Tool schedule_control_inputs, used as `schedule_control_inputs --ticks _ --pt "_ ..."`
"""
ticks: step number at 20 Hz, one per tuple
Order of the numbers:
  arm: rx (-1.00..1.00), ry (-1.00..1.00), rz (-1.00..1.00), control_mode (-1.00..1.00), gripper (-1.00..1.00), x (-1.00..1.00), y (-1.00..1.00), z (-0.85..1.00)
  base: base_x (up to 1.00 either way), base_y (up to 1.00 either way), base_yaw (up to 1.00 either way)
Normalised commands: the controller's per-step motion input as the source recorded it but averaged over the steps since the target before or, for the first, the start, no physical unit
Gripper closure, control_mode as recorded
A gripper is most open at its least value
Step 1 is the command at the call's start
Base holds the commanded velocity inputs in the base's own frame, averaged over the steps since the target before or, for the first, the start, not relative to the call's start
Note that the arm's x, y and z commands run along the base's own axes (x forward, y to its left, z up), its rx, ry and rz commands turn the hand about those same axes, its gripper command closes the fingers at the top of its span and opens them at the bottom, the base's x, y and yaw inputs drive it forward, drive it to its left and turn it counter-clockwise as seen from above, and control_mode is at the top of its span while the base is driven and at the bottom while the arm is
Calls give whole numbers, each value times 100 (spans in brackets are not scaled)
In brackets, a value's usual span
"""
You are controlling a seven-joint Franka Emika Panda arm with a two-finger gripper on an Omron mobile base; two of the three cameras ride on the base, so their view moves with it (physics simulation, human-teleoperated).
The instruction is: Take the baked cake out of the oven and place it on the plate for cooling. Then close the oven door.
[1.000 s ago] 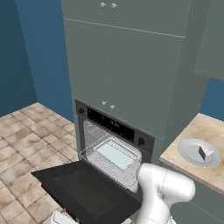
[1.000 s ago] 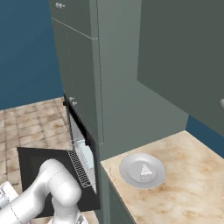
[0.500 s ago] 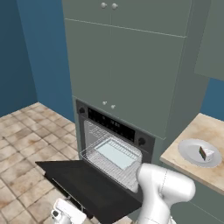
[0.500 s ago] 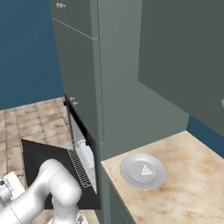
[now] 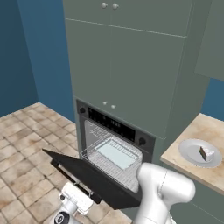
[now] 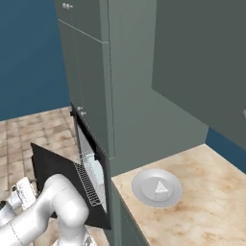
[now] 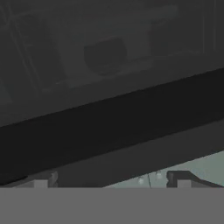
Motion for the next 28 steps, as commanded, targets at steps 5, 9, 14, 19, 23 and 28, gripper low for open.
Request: schedule_control_inputs --ticks 5,9,14,19,23,28 --pt "-27 -22 -26 -100 -100 66 -81 0 0 0 0" --pt "-25 -19 -23 -100 -100 73 -93 0 0 0 0" --pt "-18 -15 -20 -100 -100 74 -100 0 0 0 0" --pt "-3 -10 -12 -100 -100 63 -100 0 0 0 0" --pt "0 -7 -3 -100 -100 45 -99 0 0 0 0" --pt "1 -7 0 -100 -100 33 -93 0 0 0 0"
